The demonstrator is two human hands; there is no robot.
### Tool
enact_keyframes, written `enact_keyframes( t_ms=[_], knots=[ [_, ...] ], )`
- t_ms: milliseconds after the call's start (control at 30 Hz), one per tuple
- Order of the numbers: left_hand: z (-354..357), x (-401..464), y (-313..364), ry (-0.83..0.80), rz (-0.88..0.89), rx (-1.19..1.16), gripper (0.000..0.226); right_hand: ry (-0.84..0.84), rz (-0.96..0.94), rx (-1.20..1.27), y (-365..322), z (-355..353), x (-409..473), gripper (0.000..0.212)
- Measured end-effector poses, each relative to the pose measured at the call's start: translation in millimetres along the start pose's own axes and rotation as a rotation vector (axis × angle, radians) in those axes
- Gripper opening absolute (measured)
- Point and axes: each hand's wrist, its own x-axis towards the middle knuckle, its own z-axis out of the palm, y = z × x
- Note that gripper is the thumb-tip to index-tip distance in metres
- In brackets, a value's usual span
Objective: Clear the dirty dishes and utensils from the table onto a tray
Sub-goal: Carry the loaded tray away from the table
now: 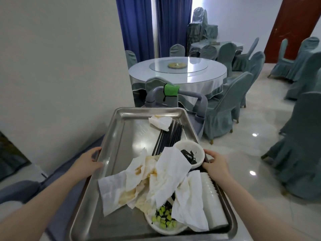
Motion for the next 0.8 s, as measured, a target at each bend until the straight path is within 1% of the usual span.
enact_keyframes(
  t_ms=[67, 200, 300, 600, 800],
  knots=[
    [3, 20, -4, -0.007, -0.027, 0.027, 0.068, -0.007, 0.013, -0.007, 2, 13, 19, 0.049],
    [10, 49, -7, 0.028, -0.041, 0.063, 0.07, -0.003, 0.037, -0.008, 6, 34, 39, 0.047],
    [13, 69, -10, 0.005, -0.064, 0.078, 0.074, 0.007, 0.056, -0.016, 9, 44, 49, 0.046],
    [29, 107, -17, -0.004, -0.151, -0.005, 0.077, 0.04, 0.105, -0.02, 20, 54, 69, 0.052],
    [36, 121, -21, 0.003, -0.167, -0.058, 0.077, 0.056, 0.115, -0.022, 21, 59, 76, 0.053]
  ],
)
